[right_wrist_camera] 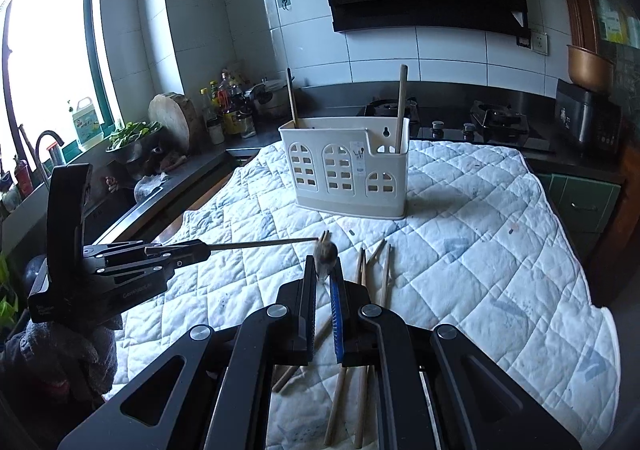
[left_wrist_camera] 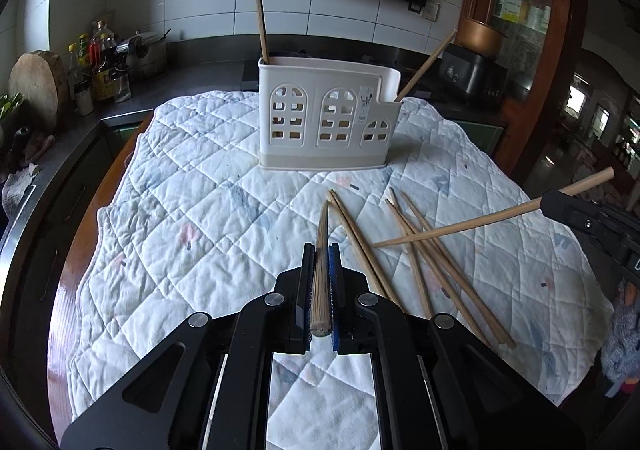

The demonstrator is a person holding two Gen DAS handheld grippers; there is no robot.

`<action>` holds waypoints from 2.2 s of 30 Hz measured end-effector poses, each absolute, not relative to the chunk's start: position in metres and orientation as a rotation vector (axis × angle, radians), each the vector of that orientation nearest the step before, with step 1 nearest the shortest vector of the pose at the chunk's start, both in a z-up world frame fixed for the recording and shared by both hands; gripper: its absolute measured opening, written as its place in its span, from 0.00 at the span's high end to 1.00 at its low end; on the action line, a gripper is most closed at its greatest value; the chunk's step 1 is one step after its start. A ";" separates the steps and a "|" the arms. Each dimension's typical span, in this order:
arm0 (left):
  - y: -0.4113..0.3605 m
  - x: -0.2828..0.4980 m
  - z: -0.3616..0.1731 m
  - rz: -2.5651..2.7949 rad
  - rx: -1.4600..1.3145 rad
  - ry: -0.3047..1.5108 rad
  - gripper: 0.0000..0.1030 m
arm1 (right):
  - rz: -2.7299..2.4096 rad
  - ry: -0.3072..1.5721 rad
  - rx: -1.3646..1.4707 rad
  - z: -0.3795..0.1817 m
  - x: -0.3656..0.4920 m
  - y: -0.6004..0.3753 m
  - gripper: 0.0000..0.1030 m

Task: Organize utensils
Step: 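Lift the left tool's chopstick over the holder while the right tool carries its chopstick there, then open the left tool over the holder while the right tool releases its chopstick into it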

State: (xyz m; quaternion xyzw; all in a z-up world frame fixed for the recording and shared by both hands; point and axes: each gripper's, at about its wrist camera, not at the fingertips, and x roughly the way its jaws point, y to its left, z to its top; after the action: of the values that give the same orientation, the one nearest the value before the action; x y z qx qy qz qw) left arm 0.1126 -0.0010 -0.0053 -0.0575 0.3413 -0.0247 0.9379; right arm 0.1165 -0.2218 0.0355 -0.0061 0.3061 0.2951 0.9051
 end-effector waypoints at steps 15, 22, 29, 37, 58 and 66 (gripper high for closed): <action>0.017 0.153 0.063 -0.130 -0.073 0.605 0.95 | 0.599 0.541 -0.076 0.138 0.188 -0.200 0.93; 0.023 0.171 0.116 -0.117 -0.043 0.507 0.95 | 0.525 0.498 -0.096 0.174 0.230 -0.193 0.93; 0.029 0.205 0.176 -0.082 -0.043 0.392 0.95 | 0.460 0.493 -0.121 0.183 0.267 -0.179 0.93; 0.034 0.256 0.175 -0.015 -0.041 0.404 0.95 | 0.443 0.542 -0.131 0.166 0.300 -0.170 0.93; 0.061 0.285 0.116 -0.013 -0.104 0.582 0.91 | 0.445 0.610 -0.140 0.126 0.302 -0.170 0.80; 0.052 0.227 0.125 -0.019 -0.088 0.537 0.61 | 0.468 0.549 -0.135 0.137 0.242 -0.194 0.76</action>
State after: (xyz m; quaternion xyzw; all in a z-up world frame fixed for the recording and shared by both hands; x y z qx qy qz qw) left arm 0.2274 0.0520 0.1253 -0.0433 0.2650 -0.0096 0.9632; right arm 0.2420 -0.1940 0.1374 -0.0661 0.2683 0.2288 0.9335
